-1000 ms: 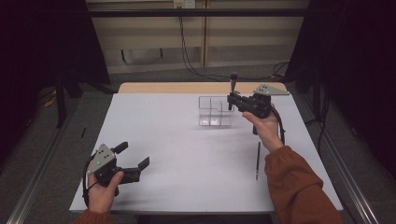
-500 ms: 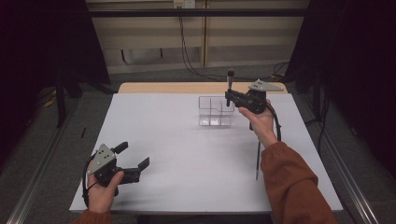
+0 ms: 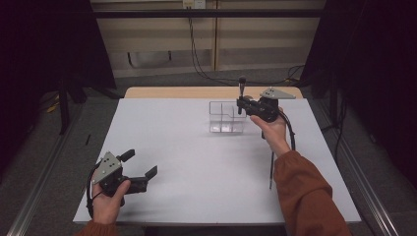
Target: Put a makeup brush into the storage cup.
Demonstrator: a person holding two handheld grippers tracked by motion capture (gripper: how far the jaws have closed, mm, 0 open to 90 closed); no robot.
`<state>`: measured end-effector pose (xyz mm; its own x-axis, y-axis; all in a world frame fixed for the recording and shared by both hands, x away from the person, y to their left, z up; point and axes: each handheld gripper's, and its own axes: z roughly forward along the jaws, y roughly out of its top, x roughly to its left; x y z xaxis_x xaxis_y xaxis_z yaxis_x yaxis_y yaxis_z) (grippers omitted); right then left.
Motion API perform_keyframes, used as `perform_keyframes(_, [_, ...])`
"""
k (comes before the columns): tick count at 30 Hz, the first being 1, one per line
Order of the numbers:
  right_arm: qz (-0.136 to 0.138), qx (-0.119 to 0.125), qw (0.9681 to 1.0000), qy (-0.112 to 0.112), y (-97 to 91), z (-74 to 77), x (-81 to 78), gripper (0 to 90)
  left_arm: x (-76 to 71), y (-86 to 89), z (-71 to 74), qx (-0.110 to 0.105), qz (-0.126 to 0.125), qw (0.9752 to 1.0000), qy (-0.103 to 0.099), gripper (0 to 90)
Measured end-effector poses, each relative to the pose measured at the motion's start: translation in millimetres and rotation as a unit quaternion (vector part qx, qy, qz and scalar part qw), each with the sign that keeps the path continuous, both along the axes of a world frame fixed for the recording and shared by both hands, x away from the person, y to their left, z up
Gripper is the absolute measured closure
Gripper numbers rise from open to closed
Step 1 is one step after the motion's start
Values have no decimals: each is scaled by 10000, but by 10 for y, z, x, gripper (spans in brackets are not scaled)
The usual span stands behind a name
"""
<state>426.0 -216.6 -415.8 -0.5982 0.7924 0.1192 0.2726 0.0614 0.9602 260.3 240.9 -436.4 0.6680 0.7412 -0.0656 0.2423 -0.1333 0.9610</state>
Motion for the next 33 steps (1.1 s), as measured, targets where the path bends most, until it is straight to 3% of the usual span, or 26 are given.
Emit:
perform_keyframes(15, [-65, -35, 9999, 99, -21, -138, 37, 792, 0, -3, -2, 41, -30, 10000, -2, 23])
perform_keyframes(33, [-114, -26, 9997, 233, -61, -273, 49, 792, 3, 22, -7, -85, 23, 10000, 29, 25])
